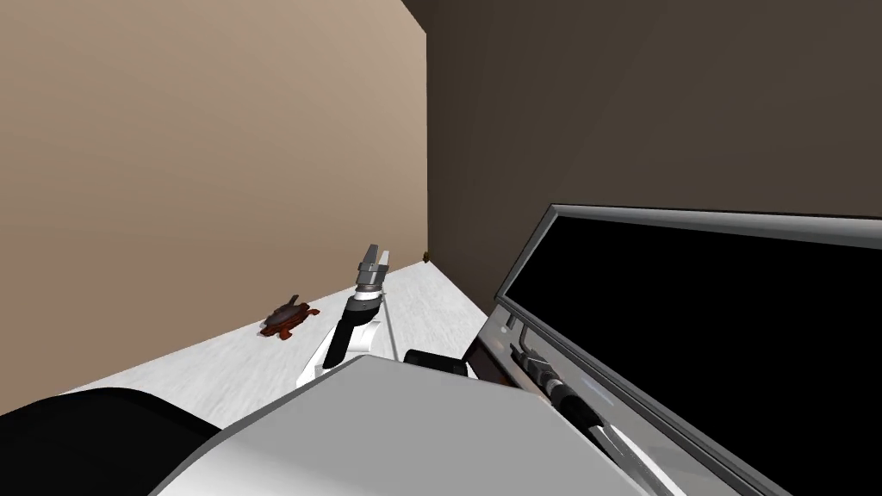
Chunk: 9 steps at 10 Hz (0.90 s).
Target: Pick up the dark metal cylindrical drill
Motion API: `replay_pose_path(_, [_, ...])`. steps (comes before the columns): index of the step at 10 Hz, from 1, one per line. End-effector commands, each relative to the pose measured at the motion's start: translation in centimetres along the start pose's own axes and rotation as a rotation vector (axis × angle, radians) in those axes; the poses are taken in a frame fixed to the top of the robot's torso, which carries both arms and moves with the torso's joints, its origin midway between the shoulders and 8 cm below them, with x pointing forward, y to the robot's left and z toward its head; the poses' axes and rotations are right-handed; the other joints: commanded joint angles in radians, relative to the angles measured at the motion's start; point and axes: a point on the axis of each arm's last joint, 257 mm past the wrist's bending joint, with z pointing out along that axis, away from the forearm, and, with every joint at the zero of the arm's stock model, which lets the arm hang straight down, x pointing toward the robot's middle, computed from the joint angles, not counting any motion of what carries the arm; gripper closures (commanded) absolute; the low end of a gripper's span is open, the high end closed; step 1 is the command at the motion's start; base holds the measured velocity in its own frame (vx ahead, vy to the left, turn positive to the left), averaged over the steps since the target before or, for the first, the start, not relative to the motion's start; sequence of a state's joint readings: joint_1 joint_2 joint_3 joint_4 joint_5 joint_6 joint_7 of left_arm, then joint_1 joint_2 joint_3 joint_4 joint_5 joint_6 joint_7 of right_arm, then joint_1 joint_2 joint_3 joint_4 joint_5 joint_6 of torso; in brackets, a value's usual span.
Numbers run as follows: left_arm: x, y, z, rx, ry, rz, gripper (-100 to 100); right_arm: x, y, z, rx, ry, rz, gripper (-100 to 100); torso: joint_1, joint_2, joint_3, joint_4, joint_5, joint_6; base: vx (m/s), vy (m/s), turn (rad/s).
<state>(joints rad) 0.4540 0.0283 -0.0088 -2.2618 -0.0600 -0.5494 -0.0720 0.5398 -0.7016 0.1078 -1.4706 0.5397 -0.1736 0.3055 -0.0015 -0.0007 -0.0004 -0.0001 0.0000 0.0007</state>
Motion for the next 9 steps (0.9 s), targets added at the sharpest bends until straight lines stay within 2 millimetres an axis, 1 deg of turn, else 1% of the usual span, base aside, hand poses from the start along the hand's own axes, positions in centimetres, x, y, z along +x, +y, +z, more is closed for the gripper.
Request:
replay_pose_path(1, [0.0,0.0,0.0,0.000,0.000,0.000,0,1.2,-0.4,-0.4,0.016,0.041,-0.035,-100,0.000,0.000,0.000,0.000,0.000,0.000,0.018,-0.022,0.131])
replay_pose_path(2, [0.0,0.0,0.0,0.000,0.000,0.000,0,3.8,-1.8,-1.2,0.039,0.108,-0.083,-100,0.000,0.000,0.000,0.000,0.000,0.001,0.017,-0.015,0.210])
replay_pose_path(3, [0.0,0.0,0.0,0.000,0.000,0.000,0,3.8,-1.8,-1.2,0.039,0.108,-0.083,-100,0.000,0.001,0.000,0.000,0.000,0.000,0.012,-0.014,0.150])
replay_pose_path(5, [0.0,0.0,0.0,0.000,0.000,0.000,0,8.7,-4.5,-3.6,0.078,0.240,-0.175,-100,0.000,0.001,0.001,0.000,0.000,0.000,0.011,-0.022,0.285])
replay_pose_path(6, [0.0,0.0,0.0,0.000,0.000,0.000,0,8.7,-4.5,-3.6,0.078,0.240,-0.175,-100,0.000,0.001,0.001,0.000,0.000,0.000,0.009,-0.032,0.120])
replay_pose_path(7, [0.0,0.0,0.0,0.000,0.000,0.000,0,11.0,-5.8,-5.0,0.094,0.305,-0.219,-100,0.000,0.001,0.001,0.000,0.000,0.001,0.005,-0.025,0.192])
replay_pose_path(9, [0.0,0.0,0.0,0.000,0.000,0.000,0,14.9,-8.4,-8.2,0.124,0.423,-0.299,-100,-0.001,0.001,0.001,0.000,0.000,0.000,0.004,-0.040,0.296])
